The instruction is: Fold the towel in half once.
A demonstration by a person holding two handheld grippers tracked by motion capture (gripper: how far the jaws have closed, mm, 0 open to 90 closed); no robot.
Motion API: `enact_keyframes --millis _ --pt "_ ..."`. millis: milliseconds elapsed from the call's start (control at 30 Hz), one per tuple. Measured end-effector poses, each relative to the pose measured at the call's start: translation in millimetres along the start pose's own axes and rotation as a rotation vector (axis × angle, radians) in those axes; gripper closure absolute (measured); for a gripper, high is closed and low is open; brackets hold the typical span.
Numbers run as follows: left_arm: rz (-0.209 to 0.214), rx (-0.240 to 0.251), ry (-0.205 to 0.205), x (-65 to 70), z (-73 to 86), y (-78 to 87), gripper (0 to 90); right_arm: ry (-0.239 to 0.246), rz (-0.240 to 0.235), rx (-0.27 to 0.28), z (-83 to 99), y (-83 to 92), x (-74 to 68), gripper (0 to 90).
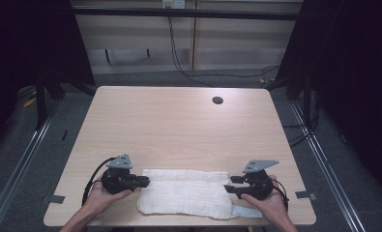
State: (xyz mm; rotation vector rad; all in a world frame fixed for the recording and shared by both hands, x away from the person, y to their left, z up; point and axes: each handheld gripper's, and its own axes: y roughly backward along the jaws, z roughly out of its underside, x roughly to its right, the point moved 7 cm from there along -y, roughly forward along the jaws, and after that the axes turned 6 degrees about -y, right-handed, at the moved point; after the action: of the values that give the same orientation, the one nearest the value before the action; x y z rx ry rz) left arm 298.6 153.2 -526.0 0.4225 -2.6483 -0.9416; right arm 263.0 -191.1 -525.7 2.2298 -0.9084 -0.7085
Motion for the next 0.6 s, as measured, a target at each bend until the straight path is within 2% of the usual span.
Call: enact_keyframes --millis 33,133,233,367,467,533,600 --pt "-0.001 -0.01 0.002 -0.3 3.2 0.6 79.1 -0.009 0.018 -0.002 0.2 -3.0 3.6 54.3" --pt "-0.023 -0.025 0.025 -4.4 10.9 1.1 71.8 -0.025 0.021 -0.014 4.4 -11.7 5.2 53.6" --pt "-0.044 -0.025 0.033 -8.0 12.8 2.4 67.2 -0.011 0.043 -0.033 7.1 -16.9 3.4 51.6" --pt "-0.057 -0.025 0.04 -9.7 13.4 2.8 60.1 -0.003 0.044 -0.03 7.3 -21.4 0.7 50.6" --pt "-0.064 -0.035 0.038 -11.0 14.8 0.1 56.9 0.038 0.069 -0.035 8.0 -23.6 -2.5 50.7" --pt "-0.062 -0.043 0.028 -10.1 14.8 -3.1 55.1 0.054 0.088 -0.025 7.9 -25.2 -4.8 53.5" --pt "-0.064 -0.052 0.028 -10.3 14.9 -6.5 55.1 0.069 0.088 -0.028 7.3 -25.7 -6.1 61.0"
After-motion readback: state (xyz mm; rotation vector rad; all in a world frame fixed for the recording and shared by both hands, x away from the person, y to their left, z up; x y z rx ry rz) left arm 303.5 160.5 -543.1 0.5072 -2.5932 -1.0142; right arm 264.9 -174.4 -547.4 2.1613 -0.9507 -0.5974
